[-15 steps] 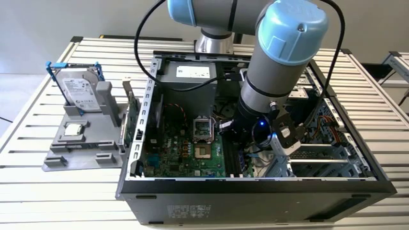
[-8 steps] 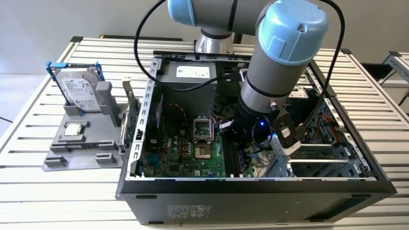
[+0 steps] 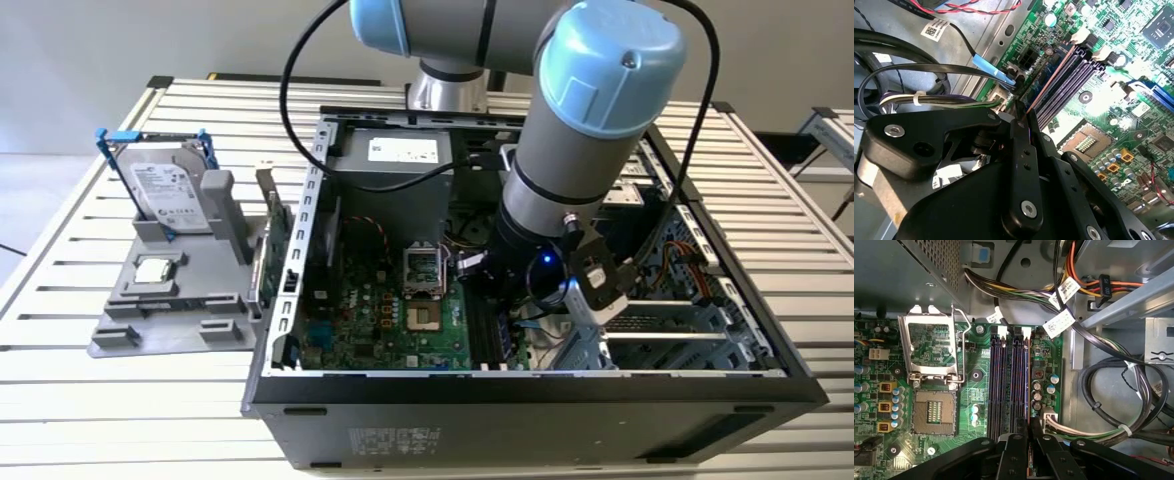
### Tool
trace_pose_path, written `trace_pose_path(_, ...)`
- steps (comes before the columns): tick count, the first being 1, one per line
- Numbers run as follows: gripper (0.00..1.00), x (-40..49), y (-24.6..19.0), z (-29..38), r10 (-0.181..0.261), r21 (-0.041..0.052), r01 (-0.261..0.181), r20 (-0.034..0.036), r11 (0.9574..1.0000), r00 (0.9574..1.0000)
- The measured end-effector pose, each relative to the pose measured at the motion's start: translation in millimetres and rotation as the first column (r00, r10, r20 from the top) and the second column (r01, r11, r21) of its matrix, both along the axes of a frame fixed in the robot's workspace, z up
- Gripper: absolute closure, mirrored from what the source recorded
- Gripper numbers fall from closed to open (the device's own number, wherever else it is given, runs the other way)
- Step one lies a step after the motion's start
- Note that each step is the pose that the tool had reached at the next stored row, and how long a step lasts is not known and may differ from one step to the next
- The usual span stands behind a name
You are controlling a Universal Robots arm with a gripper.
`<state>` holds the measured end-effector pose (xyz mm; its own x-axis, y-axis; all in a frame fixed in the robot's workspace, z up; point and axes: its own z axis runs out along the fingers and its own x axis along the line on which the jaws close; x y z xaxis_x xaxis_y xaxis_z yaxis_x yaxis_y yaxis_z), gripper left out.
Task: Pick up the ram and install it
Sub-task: 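Insert the ram into the slot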
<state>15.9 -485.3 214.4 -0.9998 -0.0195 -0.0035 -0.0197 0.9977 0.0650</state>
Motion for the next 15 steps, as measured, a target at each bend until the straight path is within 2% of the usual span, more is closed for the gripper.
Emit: trace_pose_path(15,1.0,0.0,-2.2,-0.9,0.001,-0.0033,-0.001,-0.005,1.0,1.0)
